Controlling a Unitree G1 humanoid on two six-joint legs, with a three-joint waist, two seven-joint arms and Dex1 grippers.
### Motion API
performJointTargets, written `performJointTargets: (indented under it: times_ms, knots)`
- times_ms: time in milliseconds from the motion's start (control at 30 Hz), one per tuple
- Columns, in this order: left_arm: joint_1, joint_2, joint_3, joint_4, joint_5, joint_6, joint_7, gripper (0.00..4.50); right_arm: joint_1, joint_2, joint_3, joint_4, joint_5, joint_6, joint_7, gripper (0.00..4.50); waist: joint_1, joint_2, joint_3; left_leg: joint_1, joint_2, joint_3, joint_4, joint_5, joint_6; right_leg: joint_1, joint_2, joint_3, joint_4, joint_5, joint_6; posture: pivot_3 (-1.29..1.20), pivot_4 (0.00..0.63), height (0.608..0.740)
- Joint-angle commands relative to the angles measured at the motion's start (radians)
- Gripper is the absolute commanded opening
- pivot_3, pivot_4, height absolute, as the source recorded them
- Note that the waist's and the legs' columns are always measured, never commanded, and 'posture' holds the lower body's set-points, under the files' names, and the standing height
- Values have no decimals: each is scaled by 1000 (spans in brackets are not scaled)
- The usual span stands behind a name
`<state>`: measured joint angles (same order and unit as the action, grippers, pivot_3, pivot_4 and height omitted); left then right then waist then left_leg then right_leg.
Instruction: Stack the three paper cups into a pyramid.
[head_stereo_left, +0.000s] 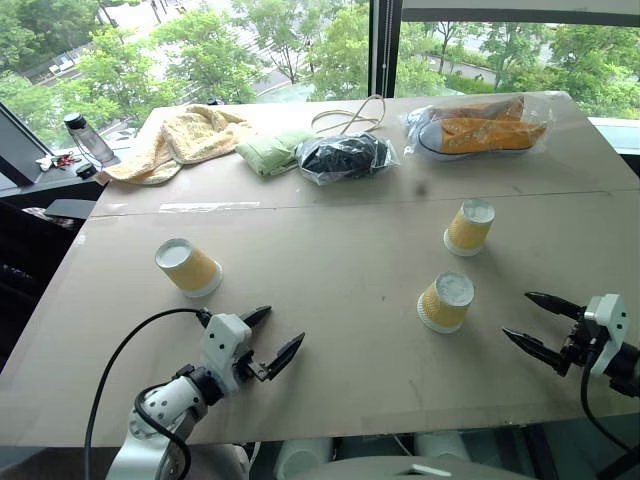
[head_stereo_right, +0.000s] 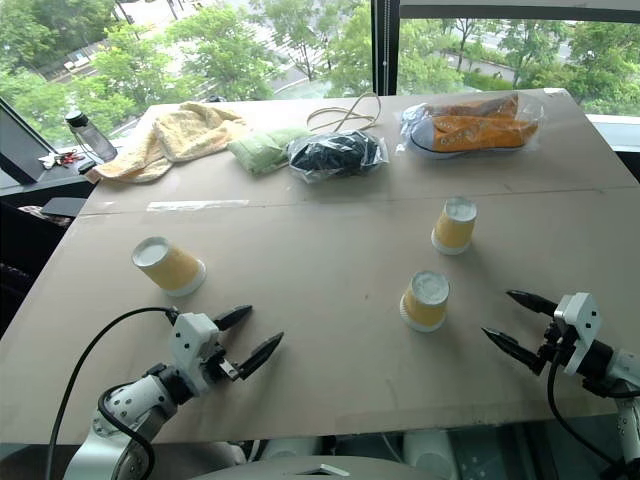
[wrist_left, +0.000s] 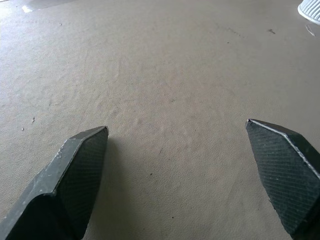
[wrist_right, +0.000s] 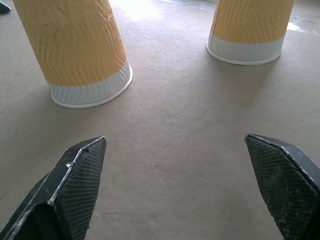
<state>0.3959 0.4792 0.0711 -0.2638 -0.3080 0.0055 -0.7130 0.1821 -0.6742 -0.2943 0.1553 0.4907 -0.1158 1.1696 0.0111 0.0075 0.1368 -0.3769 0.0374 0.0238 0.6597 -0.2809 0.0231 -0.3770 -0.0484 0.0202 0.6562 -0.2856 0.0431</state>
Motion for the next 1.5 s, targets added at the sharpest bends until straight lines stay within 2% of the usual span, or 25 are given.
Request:
performJointTargets:
  times_ms: [33, 333, 700, 900, 1167, 1233, 1367, 1500]
  knots:
    - [26, 4, -15, 48, 20, -9, -16, 4500, -3, -1, -34, -2, 15, -18, 8, 4385, 0, 0, 0, 0, 0, 0, 0, 0, 0, 0, 0, 0, 0, 0, 0, 0, 150, 740]
    - [38, 5, 28, 61, -26, -42, -45, 4500, -12, -2, -27, 11, 18, -15, 20, 4385, -3, -2, 1, 0, 0, 0, 0, 0, 0, 0, 0, 0, 0, 0, 0, 0, 150, 740]
    - [64, -15, 28, 12, -14, -56, -21, 4500, -15, 0, -28, 18, 20, -15, 35, 4385, -18, -4, 3, 0, 0, 0, 0, 0, 0, 0, 0, 1, 0, 0, 0, 0, 150, 740]
    - [112, -143, 36, -118, 59, -116, 160, 4500, -27, -14, -43, -10, 52, 5, 54, 4385, -20, -11, 7, -1, 0, -1, 0, 0, 0, 0, -1, 2, 0, 2, 3, 0, 150, 740]
    - [218, -323, 161, -364, 113, -79, 448, 4500, -32, -60, -78, -97, 146, 84, 118, 4385, -18, -20, 12, -3, 1, -2, 0, 0, 0, 0, -5, 0, -1, 2, 3, 0, 150, 740]
    - [225, -345, 181, -389, 126, -71, 486, 4500, -25, -62, -87, -133, 177, 110, 127, 4385, -16, -21, 13, -3, 0, -3, 0, 0, 0, 0, -2, 0, -2, 2, 3, 0, 150, 740]
    - [169, -341, 269, -364, 171, -72, 559, 4500, -29, -63, -154, -319, 351, 256, 61, 4385, -13, -21, 13, -4, 0, -3, 0, 0, 0, 0, -1, -1, -3, 2, 3, 0, 150, 740]
    - [90, -321, 300, -315, 181, -53, 579, 4500, 16, -84, -175, -392, 375, 296, 106, 4385, 0, -24, 13, -4, 0, -4, 0, 0, 0, 0, 0, -2, -3, 2, 3, 0, 150, 740]
